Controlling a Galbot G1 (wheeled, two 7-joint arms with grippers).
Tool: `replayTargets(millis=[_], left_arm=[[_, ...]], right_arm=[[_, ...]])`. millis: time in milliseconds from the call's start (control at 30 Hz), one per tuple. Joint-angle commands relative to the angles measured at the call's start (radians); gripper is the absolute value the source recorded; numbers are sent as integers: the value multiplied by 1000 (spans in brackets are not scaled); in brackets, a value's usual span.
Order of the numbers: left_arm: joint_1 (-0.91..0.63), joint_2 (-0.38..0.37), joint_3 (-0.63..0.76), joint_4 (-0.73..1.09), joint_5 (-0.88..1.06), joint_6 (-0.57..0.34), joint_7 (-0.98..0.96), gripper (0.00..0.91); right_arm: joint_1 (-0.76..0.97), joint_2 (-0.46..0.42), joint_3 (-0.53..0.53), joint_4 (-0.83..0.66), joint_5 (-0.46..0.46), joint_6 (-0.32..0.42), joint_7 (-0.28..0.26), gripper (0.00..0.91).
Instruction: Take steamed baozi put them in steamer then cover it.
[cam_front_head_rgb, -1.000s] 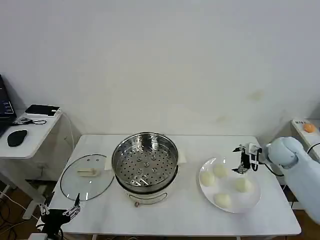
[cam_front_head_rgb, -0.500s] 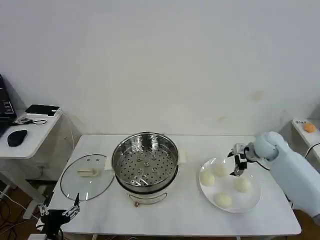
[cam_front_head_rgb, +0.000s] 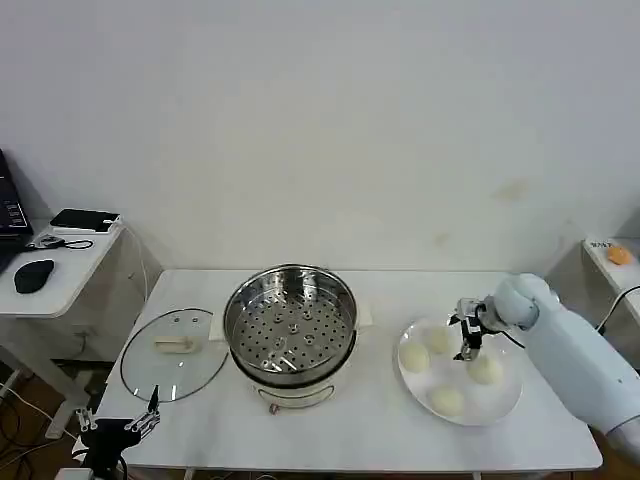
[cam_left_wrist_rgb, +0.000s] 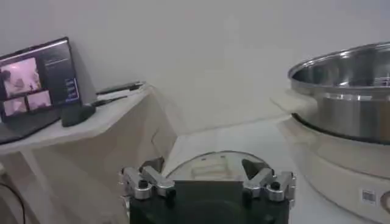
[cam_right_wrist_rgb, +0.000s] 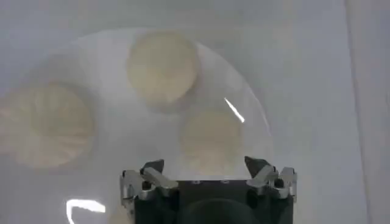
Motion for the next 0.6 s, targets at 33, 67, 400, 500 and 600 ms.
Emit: replayTargets(millis=[33,67,400,500,600], left_arm=[[1,-1,0,0,0,0,0,907],[2,-1,0,1,0,-1,-1,907],[9,-6,0,1,1,-3,-4,907],[10,-9,2,2,1,-3,-5,907],[12,-11,2,-1,1,-3,-4,907]], right_arm=[[-1,9,-8,-18,6,1,21,907],[0,10,-8,-19,6,0,21,907],[5,12,-14,-27,10,-5,40,806],[8,14,-17,-31,19,-5,53,655],[8,15,-20,-32,22,-7,54,655]])
